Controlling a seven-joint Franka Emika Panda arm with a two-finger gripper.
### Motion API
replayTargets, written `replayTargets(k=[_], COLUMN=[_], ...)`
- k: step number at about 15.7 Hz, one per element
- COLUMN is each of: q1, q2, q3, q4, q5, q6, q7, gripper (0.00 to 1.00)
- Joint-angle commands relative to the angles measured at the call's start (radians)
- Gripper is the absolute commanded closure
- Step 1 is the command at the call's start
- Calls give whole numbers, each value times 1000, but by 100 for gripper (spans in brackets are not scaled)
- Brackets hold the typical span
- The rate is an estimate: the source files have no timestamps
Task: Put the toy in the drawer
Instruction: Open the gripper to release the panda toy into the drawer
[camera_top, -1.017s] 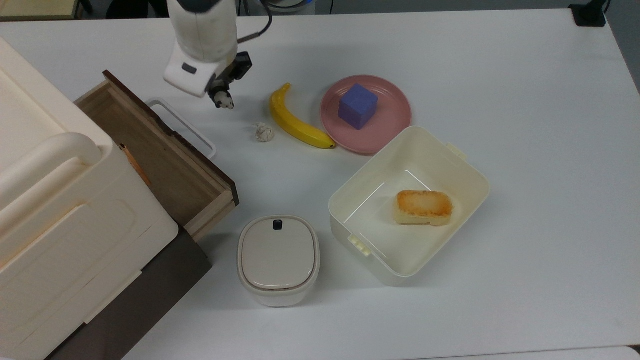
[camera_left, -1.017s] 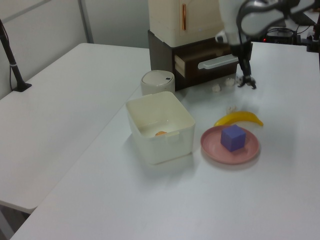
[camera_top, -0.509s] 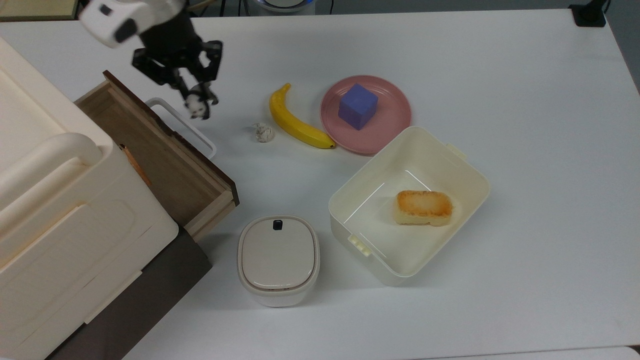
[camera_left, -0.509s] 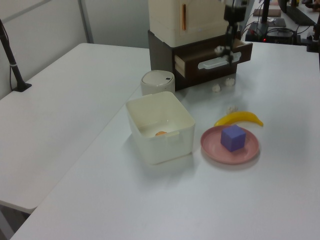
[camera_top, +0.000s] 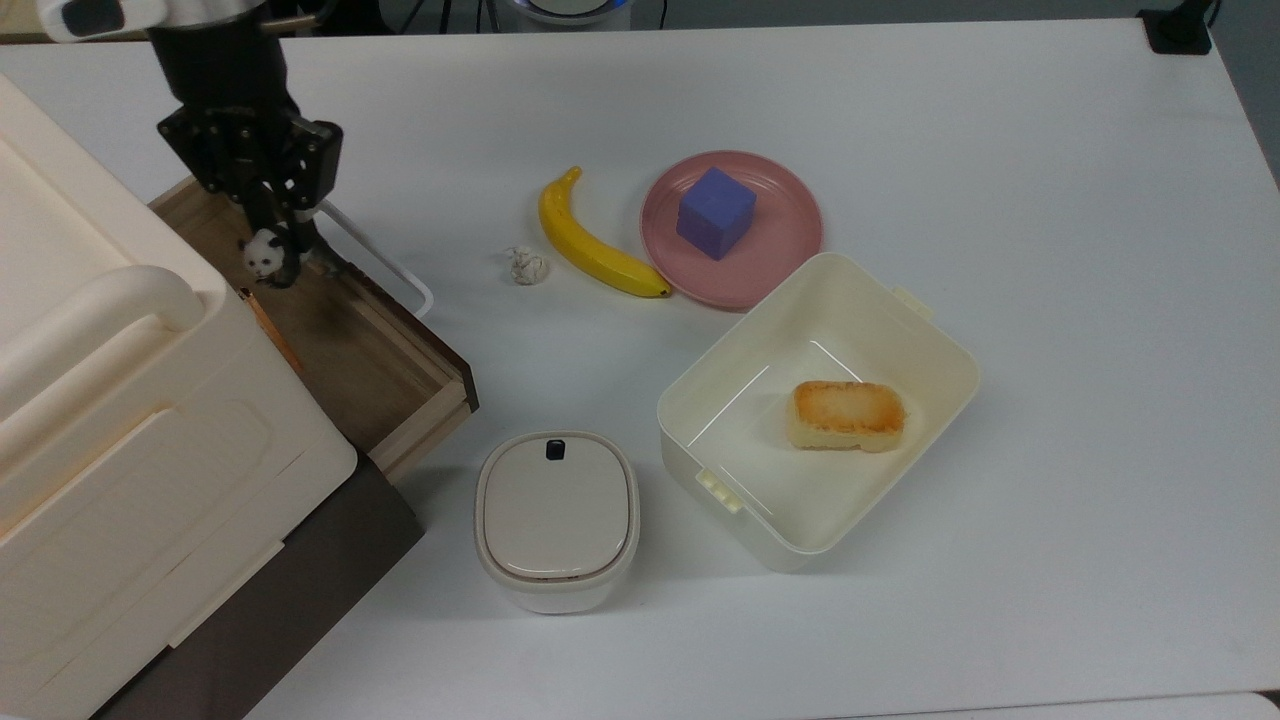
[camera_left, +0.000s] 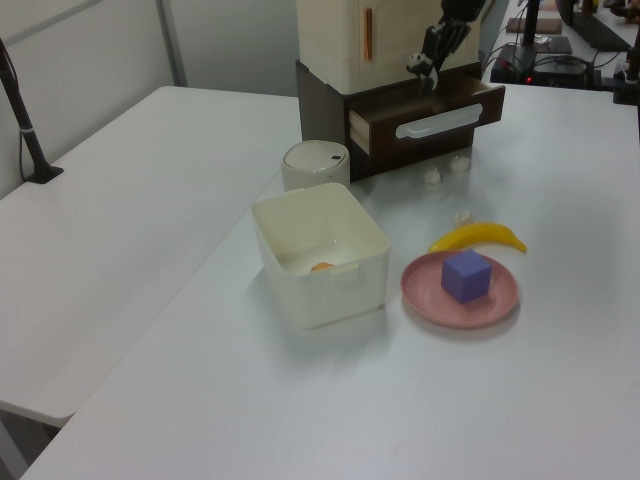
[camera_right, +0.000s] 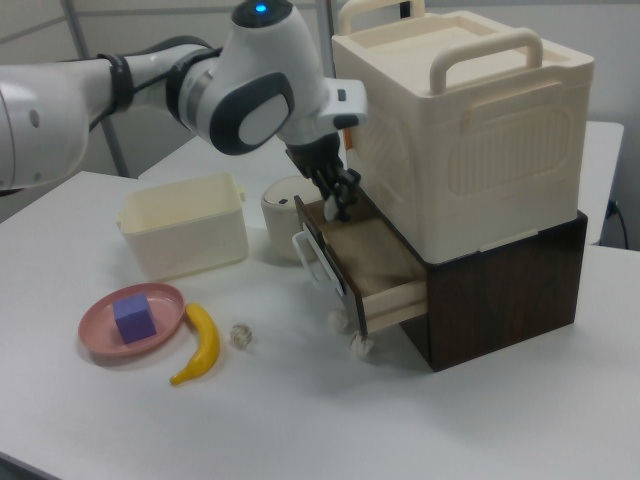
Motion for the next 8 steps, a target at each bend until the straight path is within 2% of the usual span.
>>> replayTargets(k=[1, 2, 8], q1=[-15, -15, -15], q2=[12, 10, 9], q3=[-10, -10, -10], q4=[1, 0, 1], q5=[25, 24, 19], q6=[25, 23, 23], q7=[14, 12, 12], gripper=[24, 0, 0])
